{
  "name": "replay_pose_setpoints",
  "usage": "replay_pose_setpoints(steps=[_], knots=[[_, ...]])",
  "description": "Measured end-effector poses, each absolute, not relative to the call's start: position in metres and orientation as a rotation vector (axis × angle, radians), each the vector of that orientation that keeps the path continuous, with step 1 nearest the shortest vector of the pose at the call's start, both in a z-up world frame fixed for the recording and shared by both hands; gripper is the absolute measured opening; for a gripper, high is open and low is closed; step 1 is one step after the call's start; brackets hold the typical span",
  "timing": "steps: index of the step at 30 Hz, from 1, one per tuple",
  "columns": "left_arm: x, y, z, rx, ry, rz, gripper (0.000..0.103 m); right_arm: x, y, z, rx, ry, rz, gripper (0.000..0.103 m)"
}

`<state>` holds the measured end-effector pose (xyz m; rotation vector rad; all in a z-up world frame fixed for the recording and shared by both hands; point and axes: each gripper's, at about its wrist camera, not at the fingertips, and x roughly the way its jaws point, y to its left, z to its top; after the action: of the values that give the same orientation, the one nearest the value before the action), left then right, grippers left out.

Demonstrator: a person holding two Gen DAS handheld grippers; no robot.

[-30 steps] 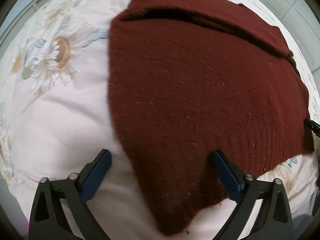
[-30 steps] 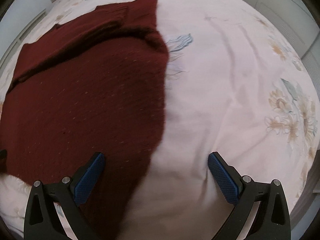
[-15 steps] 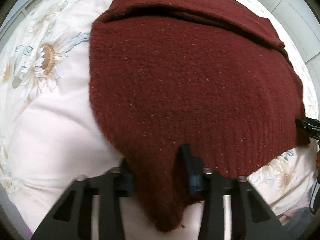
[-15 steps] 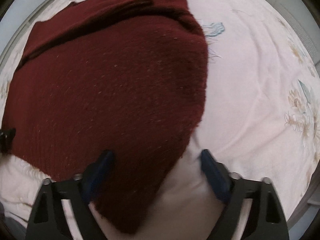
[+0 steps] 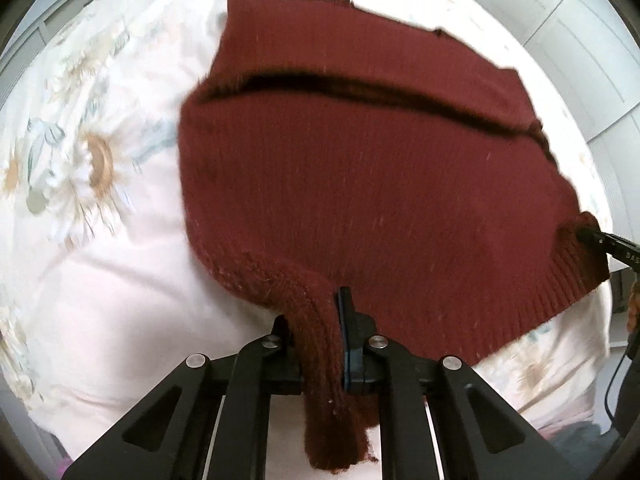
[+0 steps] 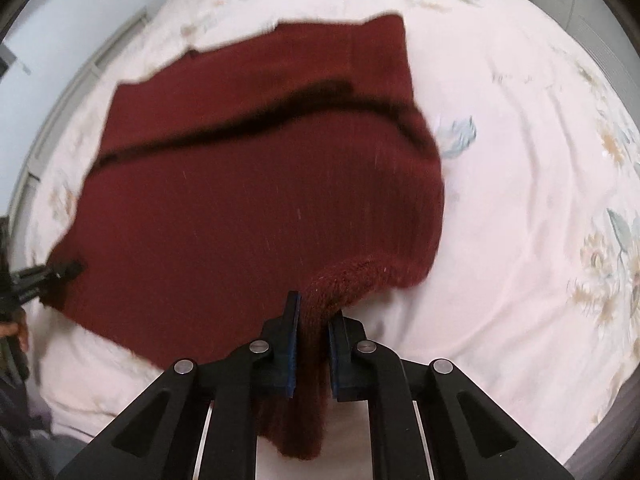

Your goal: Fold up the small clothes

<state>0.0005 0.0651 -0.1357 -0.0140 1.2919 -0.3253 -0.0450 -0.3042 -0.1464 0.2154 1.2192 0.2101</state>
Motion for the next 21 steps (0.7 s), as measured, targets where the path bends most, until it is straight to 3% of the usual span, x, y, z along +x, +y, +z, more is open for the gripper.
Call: replay_pose_setpoints(steps=[14, 21], knots=[[0.081, 0.070, -0.059, 0.004, 1.103, -0.318, 0.009, 0.050, -0.322, -0.076, 0.278, 1.004, 0.215, 0.011], [0.145, 0.075, -0.051, -0.001, 1.070, -0.255, 0.009, 0.104, -0.334, -0.061, 0.282, 0.976, 0.168, 0.011]])
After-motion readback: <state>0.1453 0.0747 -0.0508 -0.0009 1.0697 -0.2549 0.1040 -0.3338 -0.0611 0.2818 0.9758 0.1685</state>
